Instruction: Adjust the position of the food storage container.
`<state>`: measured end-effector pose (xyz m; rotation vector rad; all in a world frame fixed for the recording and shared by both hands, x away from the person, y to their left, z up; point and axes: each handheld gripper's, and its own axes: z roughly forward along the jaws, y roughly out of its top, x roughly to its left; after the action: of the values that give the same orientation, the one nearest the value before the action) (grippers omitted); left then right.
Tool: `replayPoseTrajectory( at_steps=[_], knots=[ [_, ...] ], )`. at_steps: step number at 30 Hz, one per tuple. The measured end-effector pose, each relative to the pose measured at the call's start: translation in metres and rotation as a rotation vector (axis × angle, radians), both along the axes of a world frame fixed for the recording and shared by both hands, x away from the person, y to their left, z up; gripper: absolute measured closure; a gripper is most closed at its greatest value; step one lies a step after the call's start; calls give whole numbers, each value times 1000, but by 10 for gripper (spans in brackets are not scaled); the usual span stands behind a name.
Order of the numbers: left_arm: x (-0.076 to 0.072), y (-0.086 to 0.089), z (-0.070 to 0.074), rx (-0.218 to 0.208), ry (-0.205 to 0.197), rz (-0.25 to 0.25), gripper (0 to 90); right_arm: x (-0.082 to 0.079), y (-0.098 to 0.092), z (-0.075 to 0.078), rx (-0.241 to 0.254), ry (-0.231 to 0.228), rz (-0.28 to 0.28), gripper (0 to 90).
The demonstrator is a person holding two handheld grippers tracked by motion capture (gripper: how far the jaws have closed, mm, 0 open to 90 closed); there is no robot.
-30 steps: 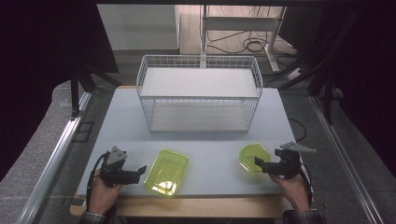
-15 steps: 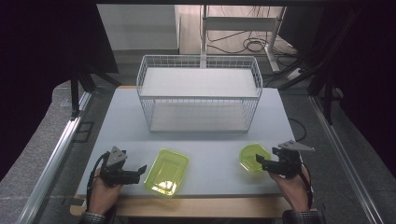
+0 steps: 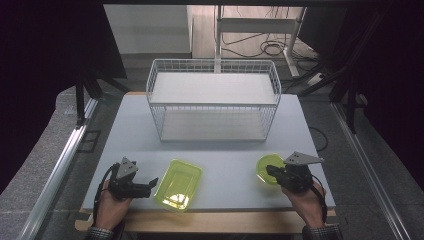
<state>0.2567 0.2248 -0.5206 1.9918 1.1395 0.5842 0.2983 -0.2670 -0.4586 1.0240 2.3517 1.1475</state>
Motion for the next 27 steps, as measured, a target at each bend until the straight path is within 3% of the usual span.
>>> replayPoseTrajectory(
  at_steps=[11, 15, 19, 27],
  knots=[
    [0, -2, -1, 19, 4, -4, 27, -1, 16, -4, 37, 67, 75, 895],
    [0, -3, -1, 26, 3, -7, 27, 0, 22, -9, 7, 93, 99, 895],
    [0, -3, -1, 28, 6, -6, 27, 1, 25, -14, -25, 110, 101, 895],
    [1, -3, -3, 42, 20, -8, 27, 10, 11, -13, -16, 103, 56, 895]
  ],
)
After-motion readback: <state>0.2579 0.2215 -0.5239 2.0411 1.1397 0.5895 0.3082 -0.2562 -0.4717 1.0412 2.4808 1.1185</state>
